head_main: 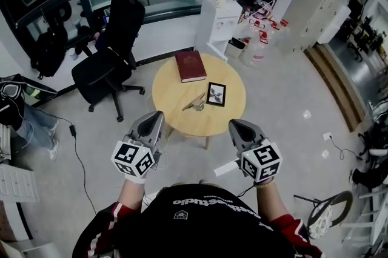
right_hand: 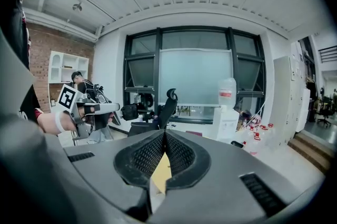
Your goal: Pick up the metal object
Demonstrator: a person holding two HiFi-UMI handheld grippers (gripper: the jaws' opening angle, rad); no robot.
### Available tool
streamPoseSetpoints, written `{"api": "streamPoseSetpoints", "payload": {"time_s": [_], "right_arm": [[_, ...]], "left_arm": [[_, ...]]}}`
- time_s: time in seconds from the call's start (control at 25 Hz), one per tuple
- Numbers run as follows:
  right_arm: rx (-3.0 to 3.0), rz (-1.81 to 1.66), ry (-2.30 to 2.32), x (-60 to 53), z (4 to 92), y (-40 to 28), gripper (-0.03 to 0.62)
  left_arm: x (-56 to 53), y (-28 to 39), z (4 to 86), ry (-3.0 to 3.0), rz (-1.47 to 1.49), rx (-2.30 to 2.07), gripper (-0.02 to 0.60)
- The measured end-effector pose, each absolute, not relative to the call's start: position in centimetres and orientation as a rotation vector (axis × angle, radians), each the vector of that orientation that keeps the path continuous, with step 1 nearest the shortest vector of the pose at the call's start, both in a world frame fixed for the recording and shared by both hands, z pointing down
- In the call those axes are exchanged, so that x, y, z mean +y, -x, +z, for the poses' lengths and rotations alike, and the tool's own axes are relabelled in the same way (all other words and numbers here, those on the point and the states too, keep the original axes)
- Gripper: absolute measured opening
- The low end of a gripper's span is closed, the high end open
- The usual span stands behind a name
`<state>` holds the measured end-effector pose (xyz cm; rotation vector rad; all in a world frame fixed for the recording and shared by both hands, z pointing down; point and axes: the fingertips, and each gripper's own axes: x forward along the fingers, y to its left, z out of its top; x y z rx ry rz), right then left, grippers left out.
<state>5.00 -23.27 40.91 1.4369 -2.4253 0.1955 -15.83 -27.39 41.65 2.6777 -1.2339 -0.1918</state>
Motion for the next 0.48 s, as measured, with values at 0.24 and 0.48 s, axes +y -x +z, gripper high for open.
{"api": "streamPoseSetpoints", "payload": {"time_s": [0.24, 0.48], "right_arm": [[-2.461, 0.188, -1.395, -25.8, 41.2, -4.8, 0.029], [-2.511, 0.165, -1.372, -30.8, 40.6, -6.2, 0.029]], "left_arm": [[-28.6, 16.3, 41.9, -2.658, -0.188, -1.289, 0.017], [-31.3, 15.8, 41.4, -2.628, -0.190, -1.370, 0.017]]}}
